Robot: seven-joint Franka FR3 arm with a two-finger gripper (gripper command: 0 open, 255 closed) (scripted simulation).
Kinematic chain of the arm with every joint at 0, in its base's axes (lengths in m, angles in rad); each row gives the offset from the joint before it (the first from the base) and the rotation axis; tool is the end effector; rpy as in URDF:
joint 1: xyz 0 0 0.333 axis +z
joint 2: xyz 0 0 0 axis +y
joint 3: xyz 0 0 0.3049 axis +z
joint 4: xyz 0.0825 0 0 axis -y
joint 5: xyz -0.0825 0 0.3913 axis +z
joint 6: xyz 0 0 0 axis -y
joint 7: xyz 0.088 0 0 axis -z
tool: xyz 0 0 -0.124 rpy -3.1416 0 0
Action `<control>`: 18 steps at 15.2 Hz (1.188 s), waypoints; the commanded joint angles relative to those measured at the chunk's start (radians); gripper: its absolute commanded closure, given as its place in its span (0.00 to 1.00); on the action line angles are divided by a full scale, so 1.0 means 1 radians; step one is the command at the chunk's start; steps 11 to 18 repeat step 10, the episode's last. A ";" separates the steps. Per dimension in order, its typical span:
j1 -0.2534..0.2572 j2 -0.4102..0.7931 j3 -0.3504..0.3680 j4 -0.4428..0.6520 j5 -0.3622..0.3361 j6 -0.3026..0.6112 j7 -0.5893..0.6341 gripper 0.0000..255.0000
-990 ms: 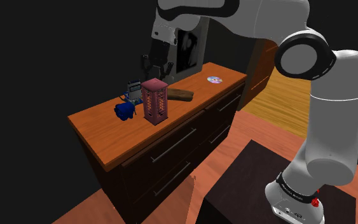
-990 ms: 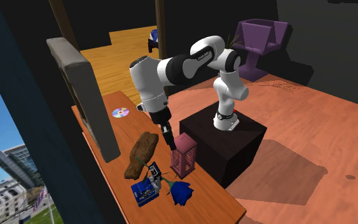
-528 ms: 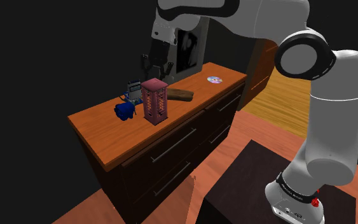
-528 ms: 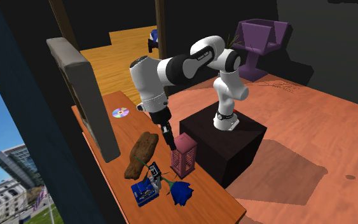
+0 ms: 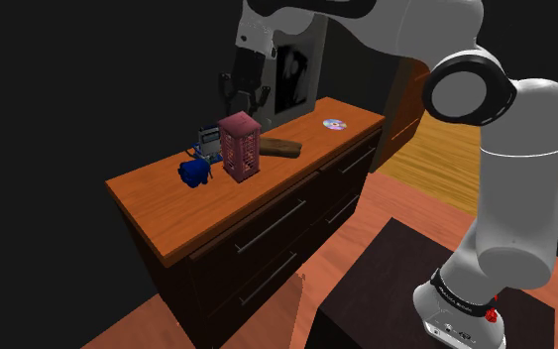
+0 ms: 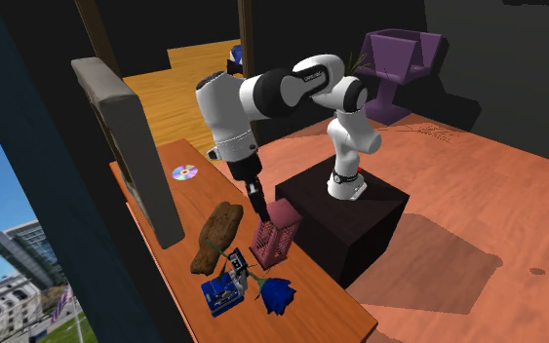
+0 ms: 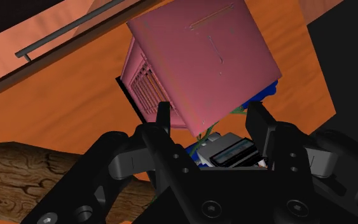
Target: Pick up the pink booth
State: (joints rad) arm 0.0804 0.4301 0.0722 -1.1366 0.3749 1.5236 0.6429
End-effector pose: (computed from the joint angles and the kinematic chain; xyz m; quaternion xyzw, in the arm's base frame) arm 0.6623 0.1384 0.5430 -0.9506 0.2358 0.0963 0.1777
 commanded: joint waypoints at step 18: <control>-0.003 0.081 0.007 0.251 -0.001 -0.159 0.062 1.00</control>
